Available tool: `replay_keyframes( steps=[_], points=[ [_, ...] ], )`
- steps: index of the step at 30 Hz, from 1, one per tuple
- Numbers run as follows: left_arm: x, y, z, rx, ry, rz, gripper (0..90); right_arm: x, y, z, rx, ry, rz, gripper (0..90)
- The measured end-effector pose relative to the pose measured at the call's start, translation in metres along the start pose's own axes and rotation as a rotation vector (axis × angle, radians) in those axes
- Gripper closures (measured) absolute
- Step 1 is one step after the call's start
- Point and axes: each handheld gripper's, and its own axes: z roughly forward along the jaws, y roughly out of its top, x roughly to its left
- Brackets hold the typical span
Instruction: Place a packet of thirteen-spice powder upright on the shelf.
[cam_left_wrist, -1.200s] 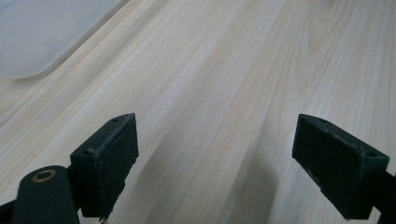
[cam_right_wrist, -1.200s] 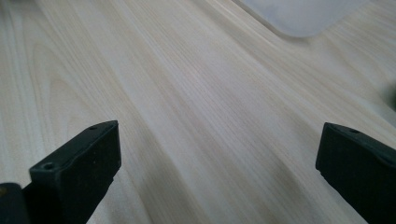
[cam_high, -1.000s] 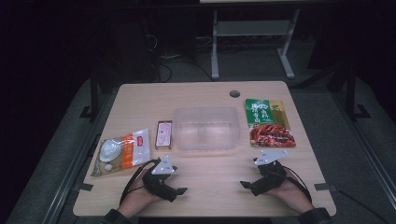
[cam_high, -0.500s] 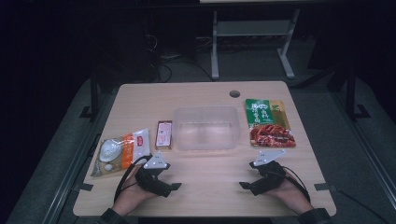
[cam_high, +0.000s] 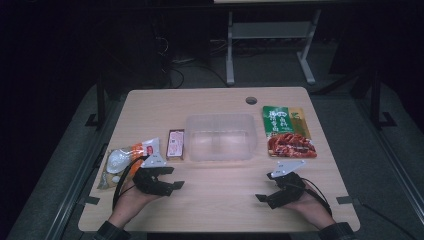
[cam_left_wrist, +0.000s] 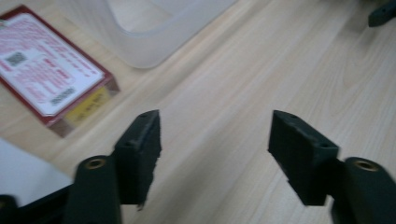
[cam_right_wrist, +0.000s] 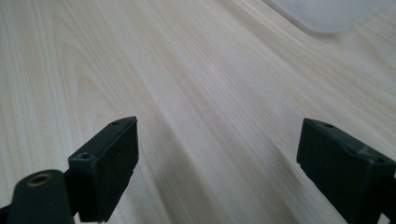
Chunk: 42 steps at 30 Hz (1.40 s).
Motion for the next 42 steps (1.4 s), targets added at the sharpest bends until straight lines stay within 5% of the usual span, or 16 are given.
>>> replay_keyframes(
  steps=[15, 30, 42],
  points=[
    [0.040, 0.016, -0.020, -0.007, 0.081, -0.119, 88.4, -0.002, 0.000, -0.001, -0.012, -0.020, 0.016, 12.2],
    [0.076, 0.042, -0.008, -0.022, 0.130, -0.122, 89.8, -0.002, 0.000, -0.001, -0.012, -0.019, 0.020, 12.2],
    [0.101, 0.071, 0.024, -0.008, 0.170, -0.104, 89.9, -0.001, 0.000, 0.000, -0.017, -0.020, 0.011, 12.2]
  ],
)
